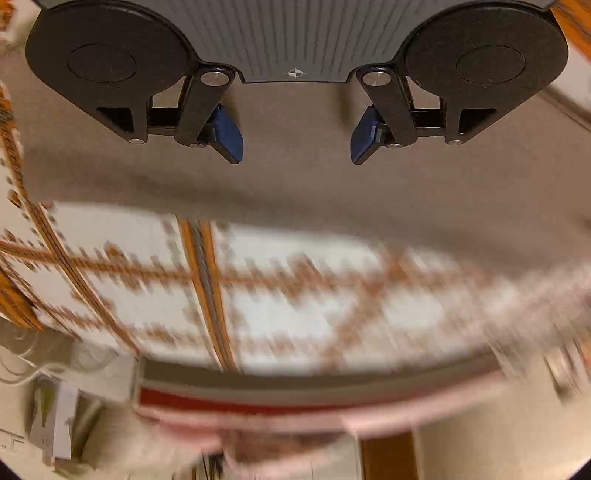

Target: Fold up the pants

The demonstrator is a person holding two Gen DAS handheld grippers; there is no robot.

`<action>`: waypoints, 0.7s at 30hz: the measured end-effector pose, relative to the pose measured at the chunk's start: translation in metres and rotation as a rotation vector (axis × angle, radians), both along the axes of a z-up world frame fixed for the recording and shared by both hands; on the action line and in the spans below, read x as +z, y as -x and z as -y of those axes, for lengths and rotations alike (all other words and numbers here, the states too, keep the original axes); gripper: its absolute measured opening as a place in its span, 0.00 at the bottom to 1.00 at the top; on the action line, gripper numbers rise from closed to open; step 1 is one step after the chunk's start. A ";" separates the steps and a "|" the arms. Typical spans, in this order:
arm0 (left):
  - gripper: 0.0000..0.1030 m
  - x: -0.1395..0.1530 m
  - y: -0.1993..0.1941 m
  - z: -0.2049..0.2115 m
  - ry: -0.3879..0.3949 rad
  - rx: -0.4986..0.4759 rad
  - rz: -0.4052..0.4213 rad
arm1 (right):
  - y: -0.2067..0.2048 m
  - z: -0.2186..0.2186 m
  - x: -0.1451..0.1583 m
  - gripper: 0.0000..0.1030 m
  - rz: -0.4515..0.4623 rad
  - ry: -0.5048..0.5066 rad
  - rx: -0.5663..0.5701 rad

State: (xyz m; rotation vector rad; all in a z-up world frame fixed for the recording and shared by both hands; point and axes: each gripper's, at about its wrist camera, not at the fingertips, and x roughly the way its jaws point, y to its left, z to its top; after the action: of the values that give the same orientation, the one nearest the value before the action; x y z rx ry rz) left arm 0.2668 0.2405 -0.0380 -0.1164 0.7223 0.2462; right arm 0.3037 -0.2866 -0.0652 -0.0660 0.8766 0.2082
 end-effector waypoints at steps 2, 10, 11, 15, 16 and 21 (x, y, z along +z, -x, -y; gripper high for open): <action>0.76 -0.019 -0.011 0.005 -0.062 -0.010 -0.096 | 0.001 0.022 -0.004 0.63 0.016 -0.004 -0.079; 0.91 -0.026 -0.007 0.015 -0.145 -0.101 -0.101 | 0.064 0.178 0.038 0.62 0.107 -0.525 -0.537; 0.91 -0.026 -0.006 0.015 -0.144 -0.104 -0.100 | 0.073 0.194 0.036 0.56 0.100 -0.571 -0.574; 0.91 -0.025 -0.006 0.016 -0.141 -0.098 -0.099 | 0.096 0.237 0.023 0.46 0.054 -0.683 -0.689; 0.91 -0.025 -0.007 0.018 -0.140 -0.093 -0.100 | 0.101 0.244 0.020 0.46 0.043 -0.697 -0.709; 0.93 -0.025 -0.010 0.021 -0.141 -0.069 -0.106 | 0.107 0.257 0.004 0.46 -0.014 -0.729 -0.753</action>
State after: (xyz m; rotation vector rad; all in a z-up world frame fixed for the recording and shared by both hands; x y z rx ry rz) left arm 0.2767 0.2199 -0.0626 0.0561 0.8100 0.2379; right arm 0.1968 -0.5432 -0.0613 0.9330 0.7428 -0.1888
